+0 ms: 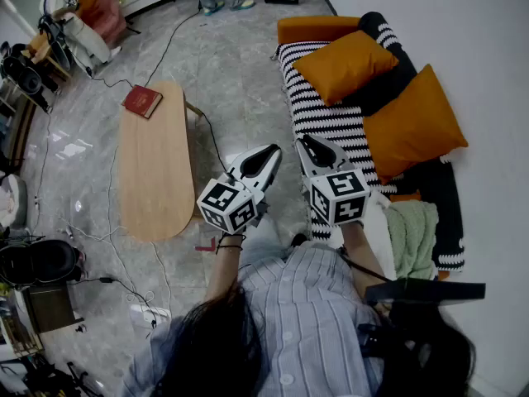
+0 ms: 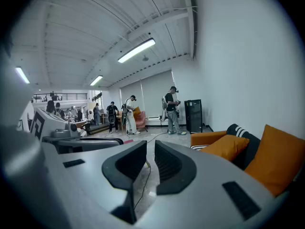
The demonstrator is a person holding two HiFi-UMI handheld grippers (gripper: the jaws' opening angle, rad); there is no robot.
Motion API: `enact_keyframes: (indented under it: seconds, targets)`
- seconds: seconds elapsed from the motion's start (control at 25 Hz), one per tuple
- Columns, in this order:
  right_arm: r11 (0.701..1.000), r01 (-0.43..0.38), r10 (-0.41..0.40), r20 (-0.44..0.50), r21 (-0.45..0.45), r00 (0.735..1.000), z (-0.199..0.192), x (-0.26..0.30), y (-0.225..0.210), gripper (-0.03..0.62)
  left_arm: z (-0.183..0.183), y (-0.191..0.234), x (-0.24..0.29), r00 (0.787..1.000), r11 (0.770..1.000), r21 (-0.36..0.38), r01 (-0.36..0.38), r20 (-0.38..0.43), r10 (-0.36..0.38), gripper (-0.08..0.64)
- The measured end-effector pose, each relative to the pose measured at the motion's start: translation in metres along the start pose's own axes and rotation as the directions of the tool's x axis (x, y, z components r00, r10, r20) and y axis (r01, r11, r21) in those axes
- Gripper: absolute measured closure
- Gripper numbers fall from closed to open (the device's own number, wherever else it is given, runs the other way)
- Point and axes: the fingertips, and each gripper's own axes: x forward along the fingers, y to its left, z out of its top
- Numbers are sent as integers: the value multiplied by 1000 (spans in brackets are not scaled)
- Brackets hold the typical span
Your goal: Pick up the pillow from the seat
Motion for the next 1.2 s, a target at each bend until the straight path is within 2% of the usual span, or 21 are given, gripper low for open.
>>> enact_keyframes:
  seconds: [0.44, 0.88, 1.2]
  targets:
    - [1000, 1, -1, -3, 25, 1000, 3, 37, -3, 528, 5, 40, 10, 1000, 999, -49, 8, 7, -7, 545]
    - [999, 45, -45, -17, 5, 999, 35, 122, -5, 533, 42, 127, 41, 997, 995, -54, 82, 9, -82, 545]
    - [988, 122, -121, -14, 93, 993, 51, 166, 0, 553, 58, 176, 48, 986, 984, -67, 166, -21, -168, 545]
